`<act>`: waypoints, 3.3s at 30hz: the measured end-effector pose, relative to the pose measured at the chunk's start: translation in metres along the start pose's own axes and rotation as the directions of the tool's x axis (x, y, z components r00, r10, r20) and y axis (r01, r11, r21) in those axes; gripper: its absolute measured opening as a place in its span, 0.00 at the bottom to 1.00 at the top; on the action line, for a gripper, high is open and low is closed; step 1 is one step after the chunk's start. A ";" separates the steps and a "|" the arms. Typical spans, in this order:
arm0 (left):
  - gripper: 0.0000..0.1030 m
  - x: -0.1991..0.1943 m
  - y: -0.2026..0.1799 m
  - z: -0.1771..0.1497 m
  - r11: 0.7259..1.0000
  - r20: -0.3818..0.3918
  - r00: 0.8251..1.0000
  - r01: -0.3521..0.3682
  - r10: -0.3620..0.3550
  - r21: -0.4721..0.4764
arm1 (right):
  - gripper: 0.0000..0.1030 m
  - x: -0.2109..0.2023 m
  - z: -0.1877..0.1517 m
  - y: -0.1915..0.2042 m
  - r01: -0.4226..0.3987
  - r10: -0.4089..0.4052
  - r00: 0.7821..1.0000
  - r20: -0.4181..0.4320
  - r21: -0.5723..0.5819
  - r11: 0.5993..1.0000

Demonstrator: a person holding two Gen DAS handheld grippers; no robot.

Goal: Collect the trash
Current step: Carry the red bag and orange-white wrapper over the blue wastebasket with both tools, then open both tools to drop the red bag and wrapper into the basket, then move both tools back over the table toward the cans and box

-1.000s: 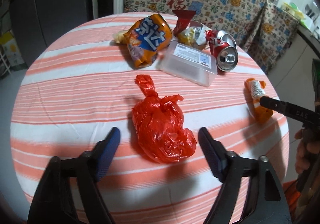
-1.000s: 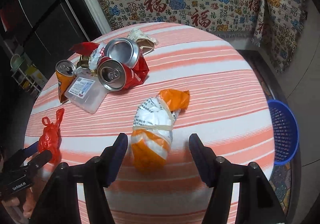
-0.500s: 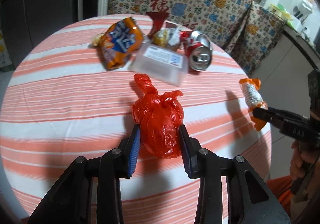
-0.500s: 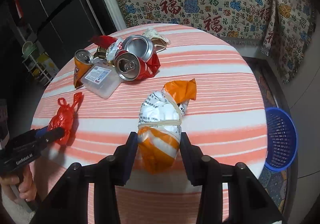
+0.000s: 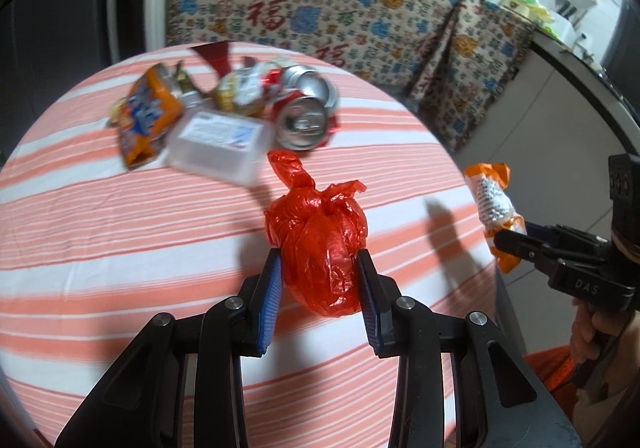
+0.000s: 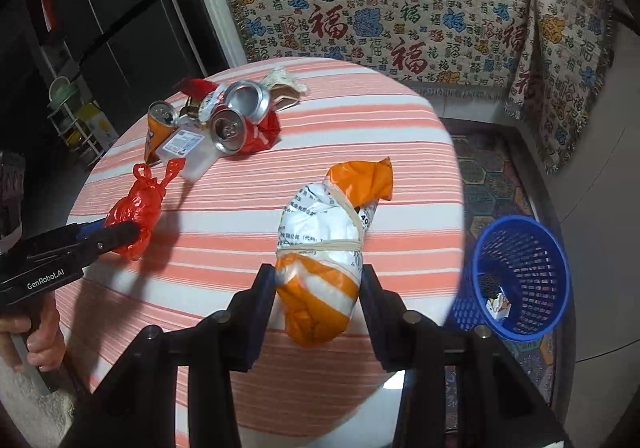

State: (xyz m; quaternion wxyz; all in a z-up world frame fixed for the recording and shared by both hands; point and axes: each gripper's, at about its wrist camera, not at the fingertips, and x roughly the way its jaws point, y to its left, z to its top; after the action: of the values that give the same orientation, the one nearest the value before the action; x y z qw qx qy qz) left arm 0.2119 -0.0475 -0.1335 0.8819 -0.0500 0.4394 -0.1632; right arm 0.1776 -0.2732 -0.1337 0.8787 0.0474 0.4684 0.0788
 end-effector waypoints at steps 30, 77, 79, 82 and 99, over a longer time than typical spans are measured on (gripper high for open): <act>0.34 0.150 -0.258 0.086 0.942 -0.098 0.964 0.262 -0.247 0.209 | 0.42 -0.020 0.009 -0.251 0.200 -0.216 0.976 0.038 0.253 0.947; 0.77 0.171 -0.270 0.076 0.935 -0.159 0.949 0.300 -0.273 0.187 | 0.53 0.004 -0.001 -0.307 0.320 -0.348 0.928 0.131 0.196 0.927; 0.82 0.138 -0.243 0.065 0.945 -0.127 0.961 0.268 -0.248 0.185 | 0.56 -0.011 0.005 -0.286 0.325 -0.353 0.918 0.183 0.164 0.931; 0.82 0.102 -0.186 0.043 0.970 -0.114 0.978 0.189 -0.173 0.153 | 0.57 -0.029 0.013 -0.242 0.319 -0.339 0.908 0.247 0.117 0.941; 0.82 0.027 0.065 -0.016 0.970 -0.063 0.969 -0.241 0.239 -0.027 | 0.60 0.059 -0.001 0.047 0.007 0.008 0.997 0.081 -0.187 0.982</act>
State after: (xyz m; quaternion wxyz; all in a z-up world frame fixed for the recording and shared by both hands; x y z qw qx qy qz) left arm 0.2308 0.0057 -0.1788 0.8808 -0.0069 0.4709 -0.0494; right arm 0.2045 -0.2162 -0.1746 0.8976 -0.0323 0.4227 0.1209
